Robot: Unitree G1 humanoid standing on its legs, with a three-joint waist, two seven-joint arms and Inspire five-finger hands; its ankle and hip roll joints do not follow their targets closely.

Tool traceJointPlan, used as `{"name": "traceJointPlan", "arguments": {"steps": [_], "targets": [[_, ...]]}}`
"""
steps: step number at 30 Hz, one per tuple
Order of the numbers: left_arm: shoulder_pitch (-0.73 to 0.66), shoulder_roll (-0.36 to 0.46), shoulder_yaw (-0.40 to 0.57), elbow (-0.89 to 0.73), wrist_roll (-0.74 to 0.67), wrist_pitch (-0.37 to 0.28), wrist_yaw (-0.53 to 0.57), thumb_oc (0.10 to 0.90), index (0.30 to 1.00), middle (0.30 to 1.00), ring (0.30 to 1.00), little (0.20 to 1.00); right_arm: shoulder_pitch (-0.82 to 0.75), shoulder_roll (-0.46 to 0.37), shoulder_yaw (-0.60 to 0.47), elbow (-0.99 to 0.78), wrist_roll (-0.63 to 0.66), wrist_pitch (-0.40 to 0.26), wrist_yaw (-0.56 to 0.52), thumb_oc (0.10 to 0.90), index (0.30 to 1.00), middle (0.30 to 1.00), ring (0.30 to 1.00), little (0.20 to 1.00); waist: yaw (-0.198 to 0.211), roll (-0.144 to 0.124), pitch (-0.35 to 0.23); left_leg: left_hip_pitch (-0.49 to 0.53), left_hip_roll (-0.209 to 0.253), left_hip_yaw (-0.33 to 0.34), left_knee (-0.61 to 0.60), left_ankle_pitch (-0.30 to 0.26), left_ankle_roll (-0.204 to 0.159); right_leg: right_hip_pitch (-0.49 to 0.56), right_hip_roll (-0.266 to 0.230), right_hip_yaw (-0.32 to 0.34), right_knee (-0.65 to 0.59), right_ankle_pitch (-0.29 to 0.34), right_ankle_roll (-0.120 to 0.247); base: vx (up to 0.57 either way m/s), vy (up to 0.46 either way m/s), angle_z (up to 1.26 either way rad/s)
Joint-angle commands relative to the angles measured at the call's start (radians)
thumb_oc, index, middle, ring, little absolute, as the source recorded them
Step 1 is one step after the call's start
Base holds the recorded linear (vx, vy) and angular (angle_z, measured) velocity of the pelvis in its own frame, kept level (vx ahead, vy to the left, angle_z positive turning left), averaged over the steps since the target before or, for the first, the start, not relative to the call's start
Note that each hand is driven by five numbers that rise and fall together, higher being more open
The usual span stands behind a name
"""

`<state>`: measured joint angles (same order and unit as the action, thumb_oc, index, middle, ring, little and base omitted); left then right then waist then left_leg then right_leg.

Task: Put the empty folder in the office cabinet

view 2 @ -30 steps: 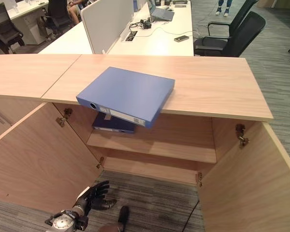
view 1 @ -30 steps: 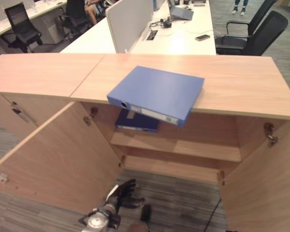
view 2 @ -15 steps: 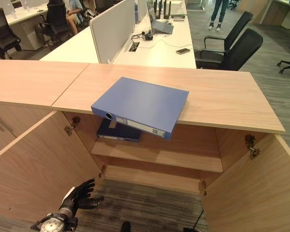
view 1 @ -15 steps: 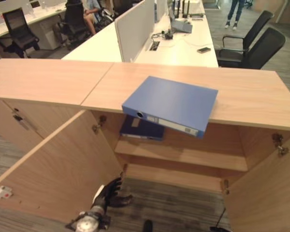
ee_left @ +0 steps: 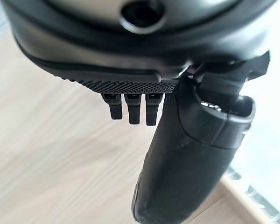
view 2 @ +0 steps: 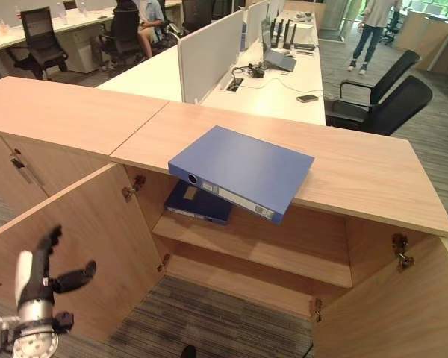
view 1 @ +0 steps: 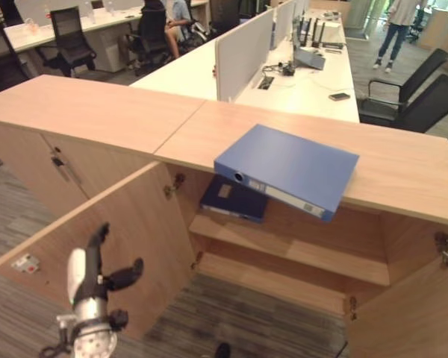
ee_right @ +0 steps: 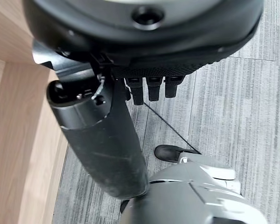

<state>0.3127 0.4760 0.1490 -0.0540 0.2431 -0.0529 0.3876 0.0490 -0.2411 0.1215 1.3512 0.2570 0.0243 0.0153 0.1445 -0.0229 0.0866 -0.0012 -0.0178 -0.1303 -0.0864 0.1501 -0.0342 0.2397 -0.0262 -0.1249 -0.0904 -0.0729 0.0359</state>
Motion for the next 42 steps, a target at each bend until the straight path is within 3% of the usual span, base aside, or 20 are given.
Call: {"name": "traceJointPlan", "arguments": {"steps": [1, 9, 16, 31, 42], "targets": [[-0.188, 0.125, -0.043, -0.165, 0.18, -0.133, 0.042, 0.8, 0.9, 0.9, 0.9, 0.9, -0.077, 0.006, 0.053, 0.009, 0.002, -0.021, -0.019, 0.8, 0.9, 0.9, 0.9, 0.9, -0.025, -0.024, -0.003, -0.01, 0.03, 0.019, -0.001, -0.051, -0.044, -0.041, -0.011, -0.062, 0.003, 0.031, 0.033, 0.0, 0.0, 0.0], [-0.417, 0.3, -0.291, -0.249, 0.382, -0.192, -0.046, 0.8, 0.9, 0.9, 0.9, 0.9, -0.102, 0.004, 0.102, 0.014, -0.02, -0.03, -0.017, 0.8, 0.9, 0.9, 0.9, 0.9, -0.075, -0.011, -0.042, 0.013, 0.036, 0.038, -0.001, -0.069, -0.041, -0.033, -0.012, -0.047, 0.004, 0.03, 0.037, 0.02, 0.006, -0.05], [-0.56, 0.328, -0.459, -0.213, 0.423, -0.206, -0.096, 0.8, 0.9, 0.9, 0.9, 0.9, -0.102, -0.004, 0.112, 0.013, -0.026, -0.028, -0.019, 0.8, 0.9, 0.9, 0.9, 0.9, -0.098, -0.004, -0.057, 0.026, 0.041, 0.048, -0.001, -0.079, -0.039, -0.03, -0.014, -0.037, 0.004, 0.028, 0.039, 0.02, 0.004, -0.09], [-0.602, 0.274, -0.53, -0.118, 0.471, -0.178, -0.082, 0.8, 0.9, 0.9, 0.9, 0.9, -0.085, -0.017, 0.099, 0.022, -0.048, -0.025, -0.035, 0.8, 0.9, 0.9, 0.9, 0.9, -0.113, -0.007, -0.068, 0.032, 0.047, 0.063, -0.001, -0.078, -0.037, -0.033, -0.012, -0.026, 0.003, 0.035, 0.041, -0.01, 0.001, -0.03], [-0.738, 0.217, -0.593, -0.035, 0.562, -0.132, -0.009, 0.8, 0.9, 0.9, 0.9, 0.9, -0.097, -0.013, 0.108, 0.045, -0.044, -0.027, -0.053, 0.8, 0.9, 0.9, 0.9, 0.9, -0.126, -0.008, -0.082, 0.039, 0.048, 0.071, -0.001, -0.085, -0.035, -0.031, -0.014, -0.016, 0.003, 0.034, 0.041, 0.0, 0.0, -0.02]]}}
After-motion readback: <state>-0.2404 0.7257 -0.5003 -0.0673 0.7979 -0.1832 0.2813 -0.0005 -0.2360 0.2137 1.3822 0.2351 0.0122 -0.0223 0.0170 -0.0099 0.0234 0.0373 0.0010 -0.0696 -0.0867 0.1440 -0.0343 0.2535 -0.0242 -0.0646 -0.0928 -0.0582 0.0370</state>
